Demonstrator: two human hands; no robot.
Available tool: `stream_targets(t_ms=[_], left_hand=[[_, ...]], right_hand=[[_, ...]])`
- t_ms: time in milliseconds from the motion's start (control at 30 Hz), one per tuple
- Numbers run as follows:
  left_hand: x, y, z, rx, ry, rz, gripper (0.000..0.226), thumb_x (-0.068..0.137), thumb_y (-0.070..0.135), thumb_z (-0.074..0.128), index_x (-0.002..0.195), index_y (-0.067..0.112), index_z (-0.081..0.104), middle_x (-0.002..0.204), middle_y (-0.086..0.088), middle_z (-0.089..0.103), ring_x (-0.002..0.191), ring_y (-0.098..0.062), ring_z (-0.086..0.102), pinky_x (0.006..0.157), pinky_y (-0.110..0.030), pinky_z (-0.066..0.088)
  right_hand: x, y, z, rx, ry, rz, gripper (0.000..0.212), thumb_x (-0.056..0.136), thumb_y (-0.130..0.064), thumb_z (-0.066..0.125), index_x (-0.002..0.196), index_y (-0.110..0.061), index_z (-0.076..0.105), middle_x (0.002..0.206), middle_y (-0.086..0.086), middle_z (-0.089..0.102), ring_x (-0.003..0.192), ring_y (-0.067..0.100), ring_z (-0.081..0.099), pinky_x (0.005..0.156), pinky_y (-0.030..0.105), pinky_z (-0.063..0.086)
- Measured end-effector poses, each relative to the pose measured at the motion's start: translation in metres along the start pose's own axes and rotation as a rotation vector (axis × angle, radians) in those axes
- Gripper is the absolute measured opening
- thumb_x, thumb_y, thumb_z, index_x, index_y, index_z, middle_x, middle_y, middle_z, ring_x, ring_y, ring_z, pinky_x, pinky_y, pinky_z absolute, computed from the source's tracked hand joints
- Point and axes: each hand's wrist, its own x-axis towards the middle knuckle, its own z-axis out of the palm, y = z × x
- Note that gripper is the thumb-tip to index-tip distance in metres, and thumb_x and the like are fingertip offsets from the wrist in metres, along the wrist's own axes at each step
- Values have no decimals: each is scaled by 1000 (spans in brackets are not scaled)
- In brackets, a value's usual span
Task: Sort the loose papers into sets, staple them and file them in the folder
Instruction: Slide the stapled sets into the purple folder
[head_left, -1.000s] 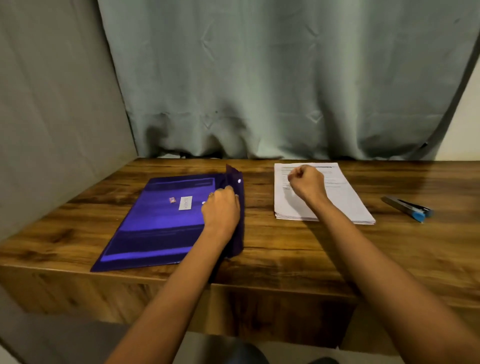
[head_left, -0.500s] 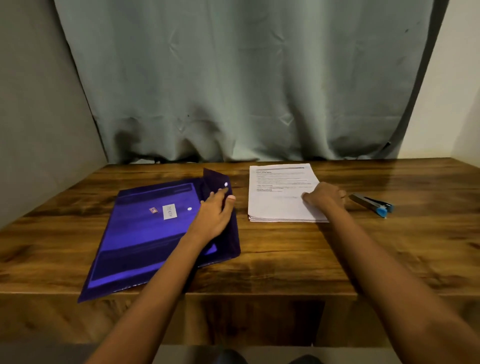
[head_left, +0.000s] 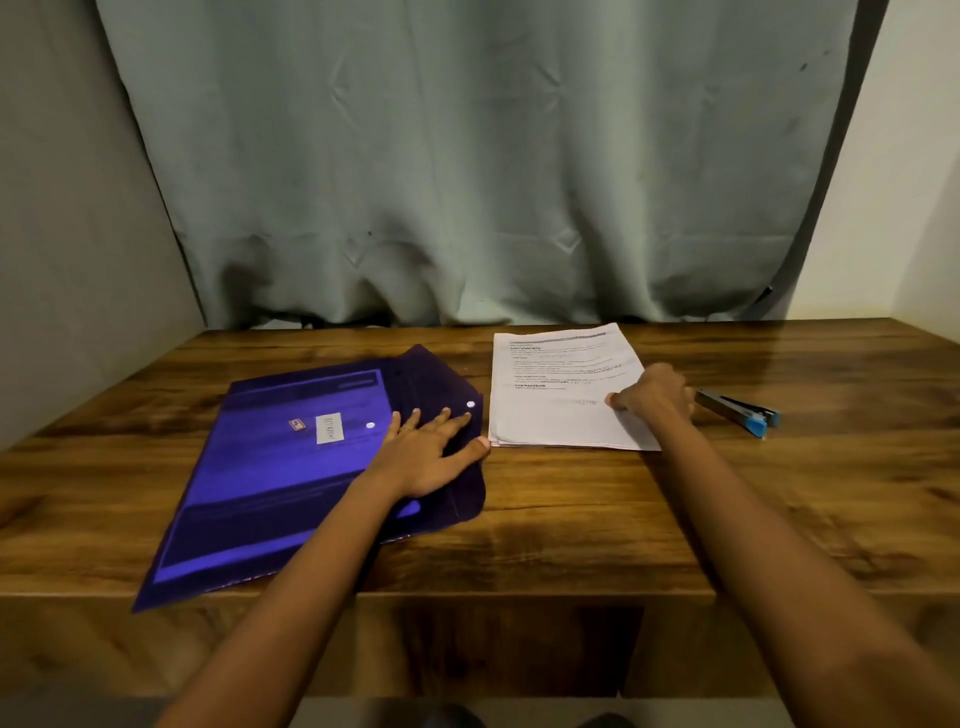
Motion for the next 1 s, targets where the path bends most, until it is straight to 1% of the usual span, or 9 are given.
stream_targets(t_ms=[67, 133, 233, 367, 567, 700, 767, 900, 1000], left_hand=[[-1, -4, -2, -14, -13, 4, 71, 88, 71, 26, 150, 37, 18, 160, 3, 12, 147, -28, 2, 118, -46, -7], [-1, -8, -4, -25, -28, 6, 72, 87, 72, 28, 150, 38, 20, 160, 3, 14, 147, -28, 4, 118, -45, -7], [-2, -11, -7, -45, -39, 17, 70, 87, 70, 32, 149, 38, 22, 159, 4, 15, 147, -27, 5, 118, -45, -5], [-5, -14, -8, -62, -32, 35, 69, 88, 69, 34, 148, 38, 24, 159, 4, 16, 147, -26, 7, 118, -45, -4], [-6, -16, -4, -39, 5, 35, 74, 83, 75, 30, 148, 40, 26, 159, 4, 18, 147, -25, 8, 118, -44, -3], [-6, -16, -3, -30, 10, 31, 97, 65, 94, 18, 147, 41, 28, 158, 3, 19, 147, -26, 10, 118, -45, -2], [-6, -16, -2, -27, 27, 32, 106, 55, 95, 11, 146, 42, 29, 158, -1, 20, 147, -26, 11, 118, -45, -1], [-9, -15, -2, -88, 64, 21, 92, 65, 88, 24, 144, 42, 34, 158, -8, 20, 146, -25, 12, 117, -43, -1], [-10, -14, -2, -126, 91, 24, 94, 64, 91, 30, 142, 40, 38, 156, -8, 22, 145, -25, 13, 118, -44, 0]], right_hand=[[0, 0, -2, 34, 39, 3, 62, 75, -26, 79, 125, -6, 48, 130, 17, 49, 123, 36, 43, 100, 47, 40], [1, 3, -5, 94, 78, -6, 44, 81, -21, 74, 117, -7, 53, 123, 15, 55, 117, 34, 49, 97, 45, 43], [1, 6, -10, 181, 61, -21, 27, 86, -15, 69, 109, -5, 58, 115, 15, 61, 103, 29, 58, 82, 36, 48], [1, 10, -18, 236, 19, -22, 24, 89, -12, 64, 111, -2, 59, 117, 15, 60, 91, 24, 52, 73, 31, 43], [1, 13, -30, 338, 28, -56, 22, 91, -11, 59, 113, -7, 60, 125, 13, 58, 109, 30, 55, 78, 34, 43], [1, 9, -40, 497, 63, -73, 22, 91, -7, 57, 113, -7, 58, 129, 13, 57, 114, 31, 55, 84, 35, 45], [-2, 2, -44, 602, 72, -52, 21, 92, -4, 56, 112, -8, 58, 129, 11, 58, 114, 30, 56, 81, 31, 46], [-9, -19, -41, 744, 51, -32, 28, 92, 1, 55, 118, -6, 58, 128, 8, 59, 112, 26, 58, 81, 24, 45], [-18, -33, -28, 785, 36, -26, 30, 90, 6, 53, 117, -5, 60, 122, 10, 61, 97, 21, 58, 80, 21, 44]])
